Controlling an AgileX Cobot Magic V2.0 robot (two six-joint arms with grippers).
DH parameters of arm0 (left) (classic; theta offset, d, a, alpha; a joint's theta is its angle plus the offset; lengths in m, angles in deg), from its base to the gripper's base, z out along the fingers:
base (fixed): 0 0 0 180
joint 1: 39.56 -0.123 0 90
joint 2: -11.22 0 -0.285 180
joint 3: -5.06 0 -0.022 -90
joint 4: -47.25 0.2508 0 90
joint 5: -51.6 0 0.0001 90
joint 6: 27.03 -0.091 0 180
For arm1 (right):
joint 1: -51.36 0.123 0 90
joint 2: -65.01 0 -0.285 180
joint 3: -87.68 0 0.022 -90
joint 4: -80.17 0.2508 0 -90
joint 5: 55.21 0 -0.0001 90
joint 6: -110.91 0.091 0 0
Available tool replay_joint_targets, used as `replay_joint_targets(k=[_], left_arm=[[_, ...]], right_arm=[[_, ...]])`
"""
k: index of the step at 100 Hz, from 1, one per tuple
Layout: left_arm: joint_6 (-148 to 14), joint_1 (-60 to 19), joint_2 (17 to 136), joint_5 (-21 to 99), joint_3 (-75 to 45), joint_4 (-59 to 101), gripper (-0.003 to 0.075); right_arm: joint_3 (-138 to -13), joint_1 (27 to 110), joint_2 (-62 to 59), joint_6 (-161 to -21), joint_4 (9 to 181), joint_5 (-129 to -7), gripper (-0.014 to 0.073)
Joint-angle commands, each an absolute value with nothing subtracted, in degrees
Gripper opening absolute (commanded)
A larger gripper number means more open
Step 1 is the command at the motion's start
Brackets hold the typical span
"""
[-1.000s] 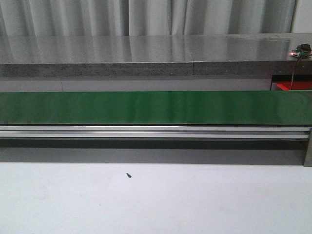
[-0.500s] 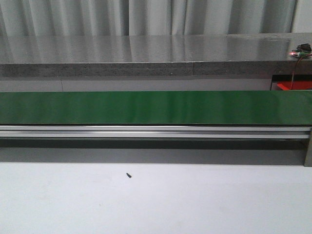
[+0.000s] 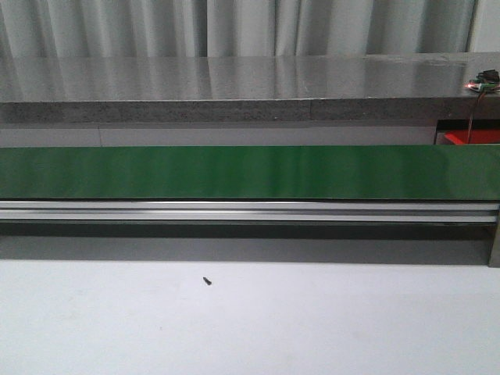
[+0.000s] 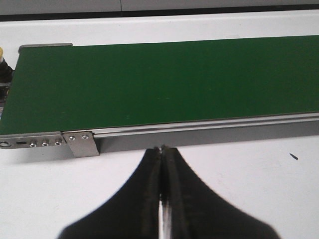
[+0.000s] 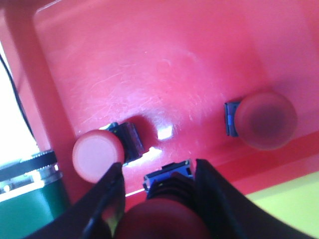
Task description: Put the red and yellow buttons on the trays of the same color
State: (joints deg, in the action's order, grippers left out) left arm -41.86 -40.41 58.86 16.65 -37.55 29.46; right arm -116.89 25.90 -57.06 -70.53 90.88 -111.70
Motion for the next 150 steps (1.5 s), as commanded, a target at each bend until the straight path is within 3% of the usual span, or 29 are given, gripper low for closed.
replay_joint_targets(k=[1, 93, 120, 150], left_arm=[[-41.5, -40.0, 58.7, 20.9, -36.1, 28.5, -0.0020], [-41.5, -40.0, 58.7, 21.8, -36.1, 28.5, -0.0020], [-41.5, -40.0, 58.7, 22.1, -36.1, 28.5, -0.0019], [-41.5, -40.0, 58.7, 22.7, -36.1, 28.5, -0.0020]], right_arm=[[-118.3, 25.8, -54.7, -70.5, 91.8, -108.1, 0.0246], [-118.3, 25.9, -62.5, -70.5, 91.9, -102.9, 0.0249], [-118.3, 25.9, -62.5, -70.9, 91.9, -103.3, 0.0402], [-118.3, 25.9, -62.1, -70.9, 91.9, -104.2, 0.0405]])
